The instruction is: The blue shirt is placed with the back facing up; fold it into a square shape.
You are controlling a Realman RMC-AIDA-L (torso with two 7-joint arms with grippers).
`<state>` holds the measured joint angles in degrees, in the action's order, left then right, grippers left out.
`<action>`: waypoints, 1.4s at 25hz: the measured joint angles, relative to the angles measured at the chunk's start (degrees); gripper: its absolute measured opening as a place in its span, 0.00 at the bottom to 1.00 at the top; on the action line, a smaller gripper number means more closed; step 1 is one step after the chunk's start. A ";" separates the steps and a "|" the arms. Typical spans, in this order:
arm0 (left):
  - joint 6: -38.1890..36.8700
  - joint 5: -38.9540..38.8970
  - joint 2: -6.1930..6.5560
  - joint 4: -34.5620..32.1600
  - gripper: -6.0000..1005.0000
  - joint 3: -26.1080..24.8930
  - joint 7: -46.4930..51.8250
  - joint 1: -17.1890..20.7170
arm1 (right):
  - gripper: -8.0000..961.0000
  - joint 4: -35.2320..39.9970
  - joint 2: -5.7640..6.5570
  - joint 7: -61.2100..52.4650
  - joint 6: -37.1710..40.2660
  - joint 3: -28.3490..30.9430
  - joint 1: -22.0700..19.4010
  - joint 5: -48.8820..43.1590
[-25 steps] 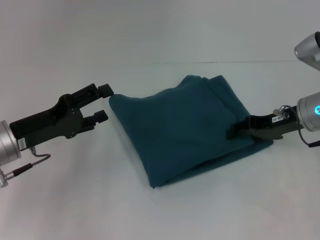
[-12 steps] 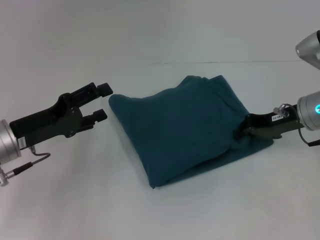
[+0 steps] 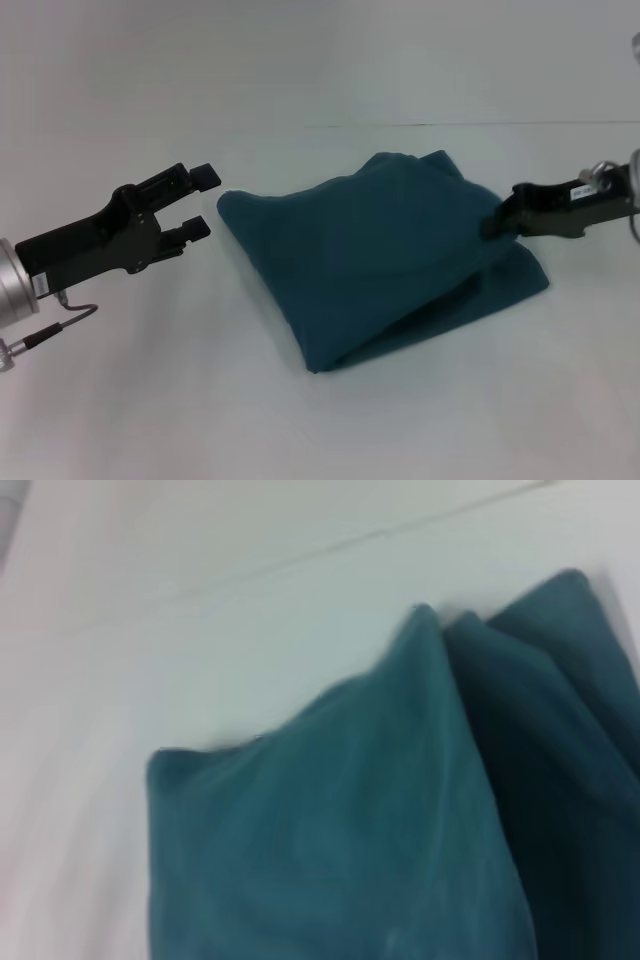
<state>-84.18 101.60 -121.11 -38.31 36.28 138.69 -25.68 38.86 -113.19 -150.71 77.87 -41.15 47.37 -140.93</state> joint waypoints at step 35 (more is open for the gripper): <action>1.40 -0.81 0.00 1.49 0.93 -0.07 -0.58 -0.64 | 0.22 -2.11 0.63 -9.01 -11.53 -7.51 -0.01 -15.38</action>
<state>-82.78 100.78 -121.11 -36.83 36.21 138.11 -26.32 36.74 -112.55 -159.72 66.35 -48.66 47.36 -156.31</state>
